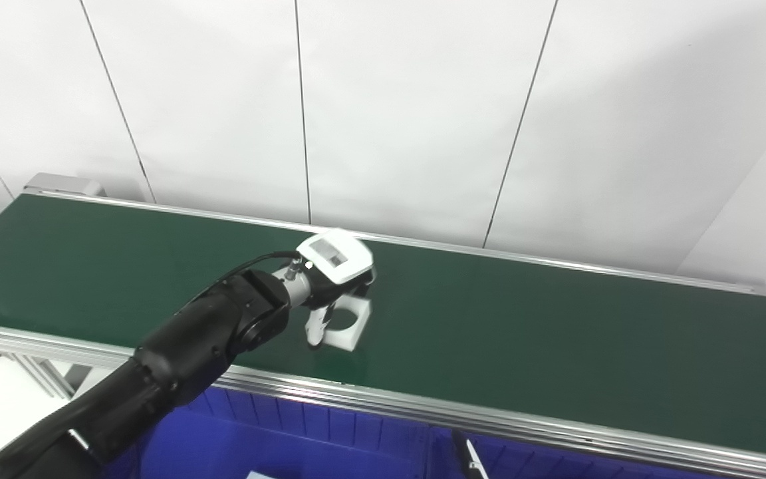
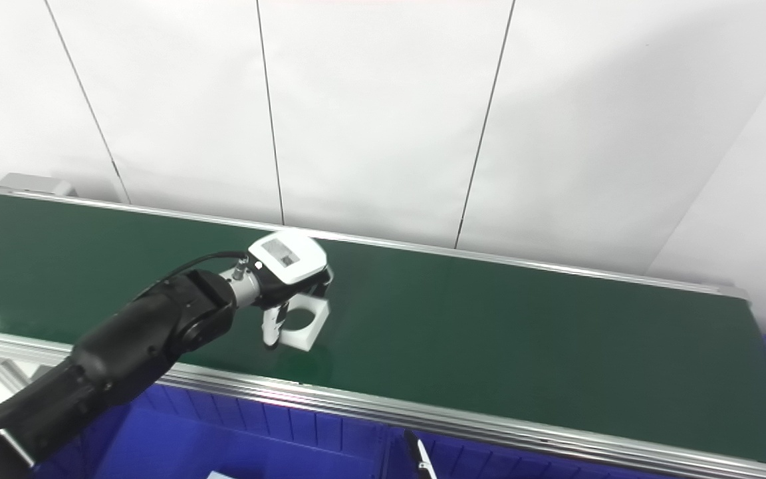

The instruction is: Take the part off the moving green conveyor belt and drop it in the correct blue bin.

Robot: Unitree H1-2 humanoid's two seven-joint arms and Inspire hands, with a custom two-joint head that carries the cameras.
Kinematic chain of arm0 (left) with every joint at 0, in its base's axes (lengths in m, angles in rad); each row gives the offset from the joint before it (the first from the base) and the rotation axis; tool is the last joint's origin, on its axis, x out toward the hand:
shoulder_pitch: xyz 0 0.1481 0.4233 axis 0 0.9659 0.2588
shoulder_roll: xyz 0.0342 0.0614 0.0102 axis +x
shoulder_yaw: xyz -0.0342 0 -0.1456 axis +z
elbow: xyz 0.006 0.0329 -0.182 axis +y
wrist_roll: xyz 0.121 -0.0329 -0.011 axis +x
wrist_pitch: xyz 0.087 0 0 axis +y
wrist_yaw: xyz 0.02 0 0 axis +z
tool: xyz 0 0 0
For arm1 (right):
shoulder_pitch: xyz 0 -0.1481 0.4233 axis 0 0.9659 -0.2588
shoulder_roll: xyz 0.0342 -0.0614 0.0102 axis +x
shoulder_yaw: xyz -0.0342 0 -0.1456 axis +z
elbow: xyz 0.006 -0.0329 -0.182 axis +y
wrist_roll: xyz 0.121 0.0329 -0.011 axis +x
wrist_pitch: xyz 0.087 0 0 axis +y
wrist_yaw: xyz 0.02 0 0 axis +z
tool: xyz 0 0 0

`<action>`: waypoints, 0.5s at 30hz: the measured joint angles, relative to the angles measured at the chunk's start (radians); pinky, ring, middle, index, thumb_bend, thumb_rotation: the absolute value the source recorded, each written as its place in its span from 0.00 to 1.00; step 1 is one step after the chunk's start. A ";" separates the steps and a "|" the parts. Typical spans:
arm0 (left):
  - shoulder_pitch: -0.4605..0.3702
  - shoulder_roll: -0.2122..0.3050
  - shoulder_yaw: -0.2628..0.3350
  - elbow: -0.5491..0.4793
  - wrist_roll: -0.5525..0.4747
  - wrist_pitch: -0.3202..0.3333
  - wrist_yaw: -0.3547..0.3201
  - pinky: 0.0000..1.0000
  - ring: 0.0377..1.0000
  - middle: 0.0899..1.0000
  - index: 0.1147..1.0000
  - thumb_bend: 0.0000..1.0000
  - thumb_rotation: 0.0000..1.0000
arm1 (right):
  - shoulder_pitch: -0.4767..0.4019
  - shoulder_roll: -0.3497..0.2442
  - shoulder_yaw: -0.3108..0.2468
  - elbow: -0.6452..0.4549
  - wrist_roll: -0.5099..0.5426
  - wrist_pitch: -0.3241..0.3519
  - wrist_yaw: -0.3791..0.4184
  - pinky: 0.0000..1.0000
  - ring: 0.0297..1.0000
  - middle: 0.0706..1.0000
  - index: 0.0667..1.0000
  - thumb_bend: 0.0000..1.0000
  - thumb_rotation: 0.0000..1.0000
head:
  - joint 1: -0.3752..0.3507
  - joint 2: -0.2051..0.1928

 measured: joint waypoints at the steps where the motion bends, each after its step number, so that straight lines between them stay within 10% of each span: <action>1: 0.014 0.000 0.013 -0.044 -0.010 -0.001 -0.004 0.23 0.26 0.36 0.44 0.52 0.00 | 0.000 0.002 -0.001 -0.002 0.000 0.000 0.003 1.00 0.99 1.00 1.00 0.92 1.00 | -0.006 0.009; 11: 0.171 0.077 0.116 -0.401 -0.075 -0.022 -0.167 0.31 0.35 0.40 0.43 0.52 0.00 | 0.021 0.009 -0.027 -0.061 -0.006 0.000 0.032 0.97 0.98 1.00 1.00 0.89 1.00 | 0.000 0.106; 15: 0.226 0.112 0.147 -0.482 -0.086 -0.041 -0.227 0.23 0.25 0.41 0.42 0.52 0.00 | 0.031 0.005 -0.042 -0.101 -0.007 0.000 0.049 0.97 0.96 0.99 1.00 0.86 1.00 | 0.023 0.118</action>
